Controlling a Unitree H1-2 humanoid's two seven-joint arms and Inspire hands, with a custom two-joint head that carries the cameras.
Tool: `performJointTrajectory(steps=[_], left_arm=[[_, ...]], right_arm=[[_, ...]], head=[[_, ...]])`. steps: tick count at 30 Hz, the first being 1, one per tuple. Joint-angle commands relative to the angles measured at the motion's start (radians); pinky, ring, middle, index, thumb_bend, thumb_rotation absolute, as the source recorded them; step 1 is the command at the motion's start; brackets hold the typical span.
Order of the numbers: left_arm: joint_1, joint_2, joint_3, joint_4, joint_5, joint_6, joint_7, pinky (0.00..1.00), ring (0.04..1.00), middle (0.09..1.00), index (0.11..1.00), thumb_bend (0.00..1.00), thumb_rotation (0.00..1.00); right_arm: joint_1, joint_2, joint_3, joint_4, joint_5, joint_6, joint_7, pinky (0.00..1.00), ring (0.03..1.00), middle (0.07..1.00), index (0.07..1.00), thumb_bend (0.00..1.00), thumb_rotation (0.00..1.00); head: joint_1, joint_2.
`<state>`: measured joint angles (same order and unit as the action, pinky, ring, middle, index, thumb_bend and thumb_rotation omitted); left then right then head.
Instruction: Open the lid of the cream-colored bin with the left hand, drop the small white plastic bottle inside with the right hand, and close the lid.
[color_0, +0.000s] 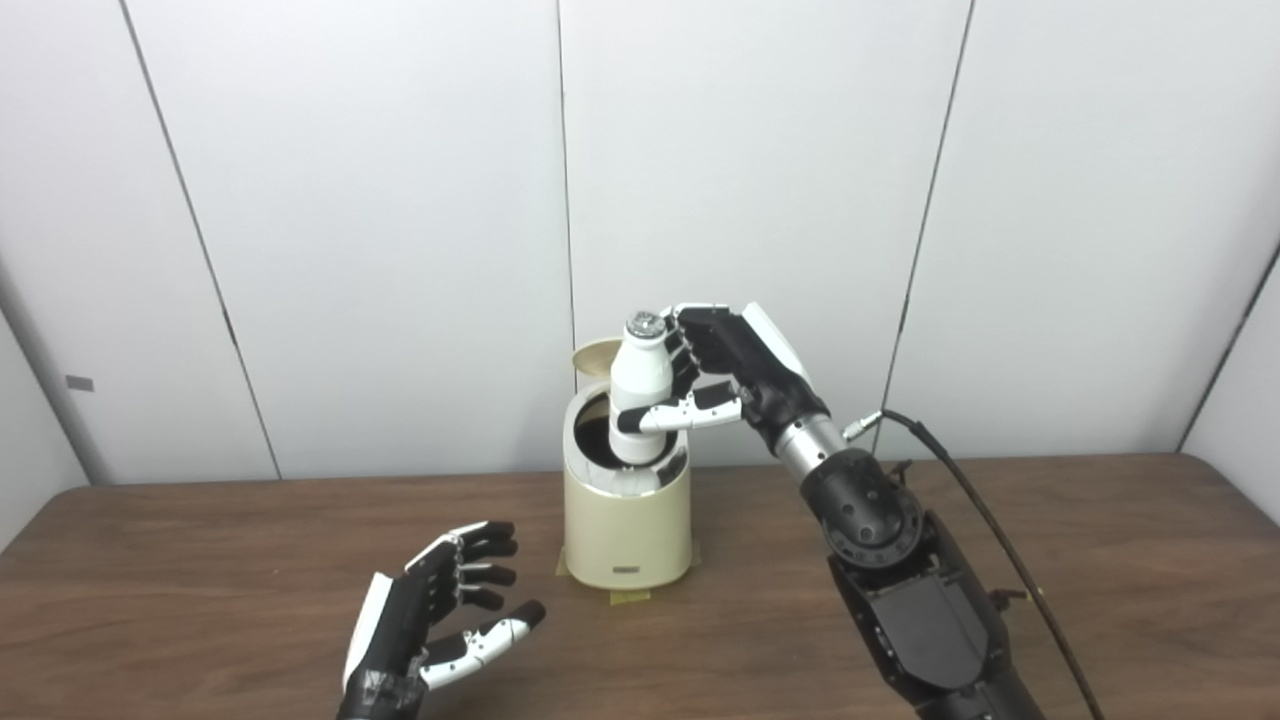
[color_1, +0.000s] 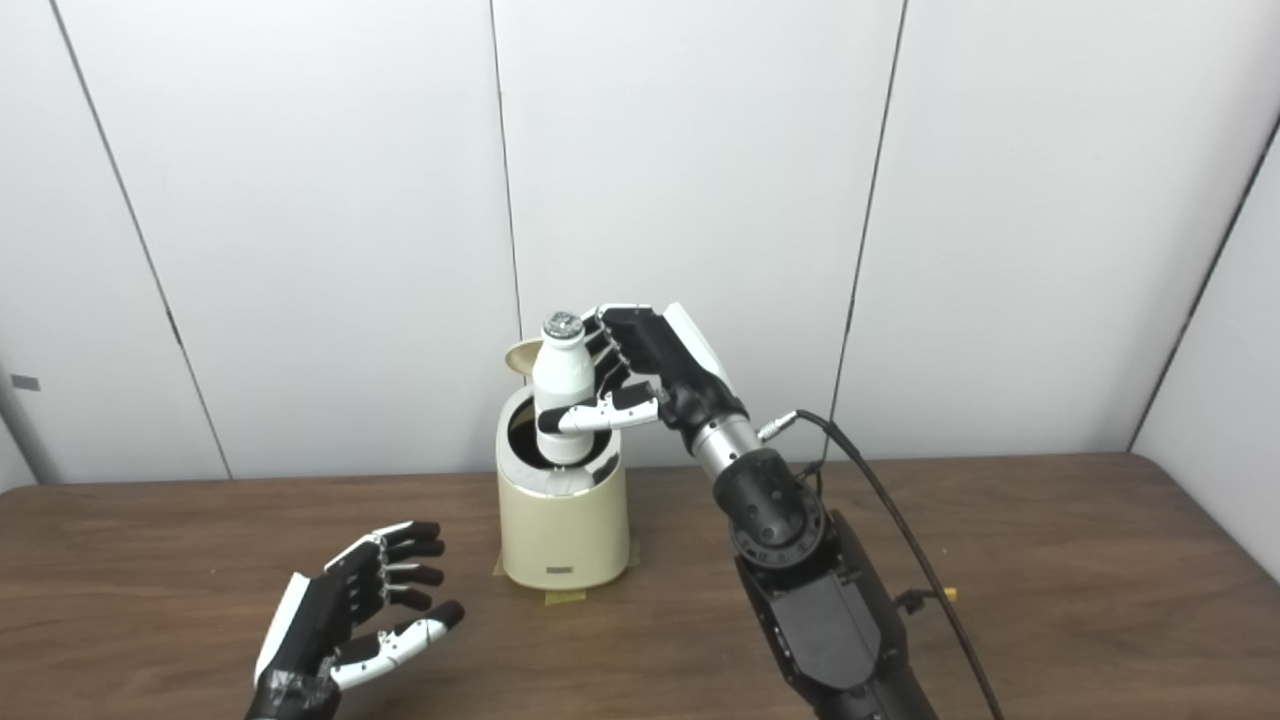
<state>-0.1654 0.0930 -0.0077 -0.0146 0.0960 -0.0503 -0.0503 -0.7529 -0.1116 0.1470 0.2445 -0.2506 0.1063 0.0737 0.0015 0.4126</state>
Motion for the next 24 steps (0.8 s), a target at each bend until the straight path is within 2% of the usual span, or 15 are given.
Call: performJointTrajectory(steps=[1, 9, 18, 24], left_arm=[[-0.048, -0.006, -0.002, -0.017, -0.007, -0.012, 0.006, 0.58, 0.657, 0.728, 0.752, 0.68, 0.07], [-0.044, -0.010, -0.007, -0.024, -0.004, -0.013, 0.004, 0.59, 0.658, 0.729, 0.754, 0.68, 0.07], [-0.043, -0.011, -0.011, -0.021, 0.001, -0.024, 0.005, 0.58, 0.651, 0.720, 0.747, 0.68, 0.07], [-0.041, -0.015, -0.012, -0.028, 0.001, -0.016, 0.006, 0.58, 0.647, 0.714, 0.744, 0.69, 0.07]], right_arm=[[-0.069, -0.001, -0.001, -0.001, -0.004, -0.053, -0.008, 0.34, 0.401, 0.484, 0.525, 0.52, 0.00], [-0.082, 0.017, -0.002, 0.051, 0.006, -0.073, -0.010, 0.36, 0.396, 0.484, 0.530, 0.51, 0.00], [-0.117, 0.027, -0.009, 0.157, 0.000, -0.142, -0.039, 0.33, 0.390, 0.476, 0.535, 0.51, 0.00], [-0.144, 0.022, -0.009, 0.232, -0.012, -0.214, -0.078, 0.33, 0.389, 0.479, 0.537, 0.51, 0.00]], head=[[0.001, 0.001], [0.010, 0.008], [0.014, 0.013], [0.017, 0.016]])
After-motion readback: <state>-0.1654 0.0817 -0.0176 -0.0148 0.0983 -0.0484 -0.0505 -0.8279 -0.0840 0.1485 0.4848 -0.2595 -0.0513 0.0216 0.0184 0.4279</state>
